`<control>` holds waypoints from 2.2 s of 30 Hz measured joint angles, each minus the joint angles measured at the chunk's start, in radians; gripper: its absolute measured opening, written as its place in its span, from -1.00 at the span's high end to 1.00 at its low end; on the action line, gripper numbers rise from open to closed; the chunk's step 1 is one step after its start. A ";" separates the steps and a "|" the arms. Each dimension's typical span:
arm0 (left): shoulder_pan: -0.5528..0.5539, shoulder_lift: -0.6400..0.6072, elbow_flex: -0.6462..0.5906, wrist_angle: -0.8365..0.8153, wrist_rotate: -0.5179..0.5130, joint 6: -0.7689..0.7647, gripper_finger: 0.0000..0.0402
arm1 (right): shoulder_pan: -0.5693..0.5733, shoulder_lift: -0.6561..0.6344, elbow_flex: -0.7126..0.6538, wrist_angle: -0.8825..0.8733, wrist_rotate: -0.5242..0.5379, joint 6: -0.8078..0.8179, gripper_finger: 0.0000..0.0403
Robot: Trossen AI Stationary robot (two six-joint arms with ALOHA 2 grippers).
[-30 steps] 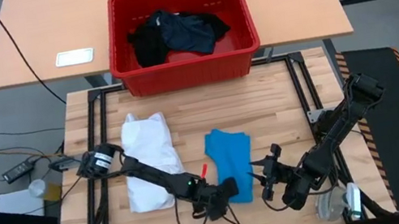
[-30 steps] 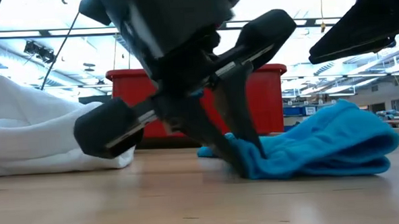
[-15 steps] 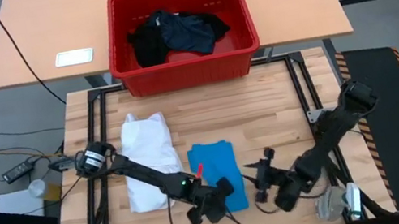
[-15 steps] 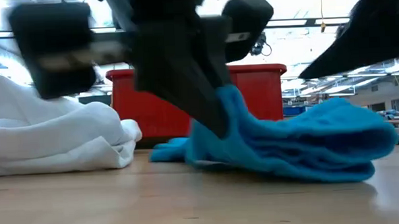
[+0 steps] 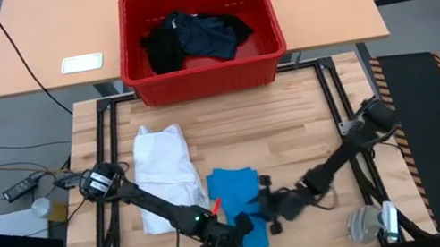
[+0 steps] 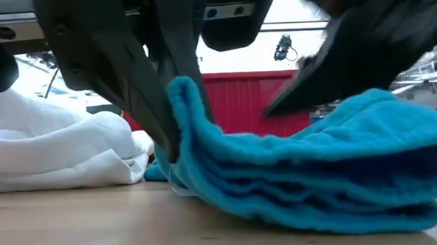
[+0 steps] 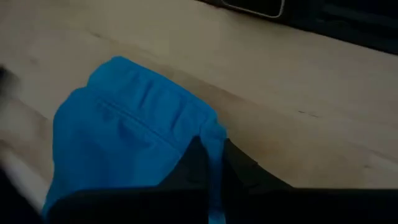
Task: Fold laundry
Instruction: Fold the blue underwear
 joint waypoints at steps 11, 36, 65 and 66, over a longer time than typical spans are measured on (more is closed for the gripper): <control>-0.026 0.000 0.000 -0.015 -0.064 -0.096 0.95 | -0.096 0.081 0.000 0.018 -0.169 0.093 0.24; 0.019 -0.135 -0.001 -0.103 -0.187 -0.503 0.95 | 0.004 0.079 0.000 -0.033 -0.189 0.220 0.32; -0.127 -0.014 0.070 -0.096 -0.291 -0.523 -0.10 | -0.080 0.082 -0.002 -0.064 -0.031 0.502 0.33; -0.120 -0.014 0.070 -0.102 -0.297 -0.524 -0.08 | -0.082 0.082 -0.002 -0.065 -0.019 0.514 0.33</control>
